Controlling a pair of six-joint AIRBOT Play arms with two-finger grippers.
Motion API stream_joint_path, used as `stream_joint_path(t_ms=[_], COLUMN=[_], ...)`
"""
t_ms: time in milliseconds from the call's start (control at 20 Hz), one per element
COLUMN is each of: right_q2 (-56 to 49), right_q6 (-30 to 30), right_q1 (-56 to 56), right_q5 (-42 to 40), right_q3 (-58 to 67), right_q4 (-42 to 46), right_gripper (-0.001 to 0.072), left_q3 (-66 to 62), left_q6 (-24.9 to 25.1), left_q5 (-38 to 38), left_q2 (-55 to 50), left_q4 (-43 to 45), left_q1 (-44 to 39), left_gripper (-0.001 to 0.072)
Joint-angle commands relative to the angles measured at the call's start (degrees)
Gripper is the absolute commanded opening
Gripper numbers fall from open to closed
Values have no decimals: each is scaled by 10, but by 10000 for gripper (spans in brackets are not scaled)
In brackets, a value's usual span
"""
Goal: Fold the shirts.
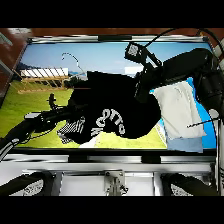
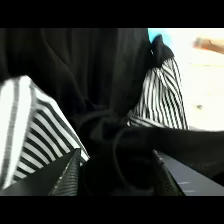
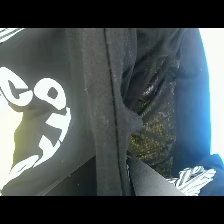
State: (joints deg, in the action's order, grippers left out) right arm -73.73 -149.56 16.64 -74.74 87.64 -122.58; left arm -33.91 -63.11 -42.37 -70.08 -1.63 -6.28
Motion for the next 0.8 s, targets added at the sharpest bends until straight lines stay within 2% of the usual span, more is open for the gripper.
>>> stream_joint_path(t_ms=[0, 50, 100, 200, 400, 750], right_q2=[0, 0, 0, 0, 0, 22], right_q6=[1, 1, 1, 1, 2, 1], right_q1=[0, 0, 0, 0, 0, 0], right_q5=[0, 0, 0, 0, 0, 0], right_q3=[0, 0, 0, 0, 0, 0], right_q4=[1, 1, 1, 1, 0, -33], right_gripper=[72, 72, 72, 72, 72, 71], left_q3=[0, 0, 0, 0, -1, -54], left_q6=[15, 28, 34, 41, 57, 57], left_q5=[-22, -22, -23, -19, -16, -5], left_q2=[-5, -5, -5, -5, -2, 0], left_q4=[-12, -12, -12, -12, -12, -3], left_q1=[-1, 3, 8, 18, 53, 179], left_gripper=[409, 310, 165, 61, 59, 59])
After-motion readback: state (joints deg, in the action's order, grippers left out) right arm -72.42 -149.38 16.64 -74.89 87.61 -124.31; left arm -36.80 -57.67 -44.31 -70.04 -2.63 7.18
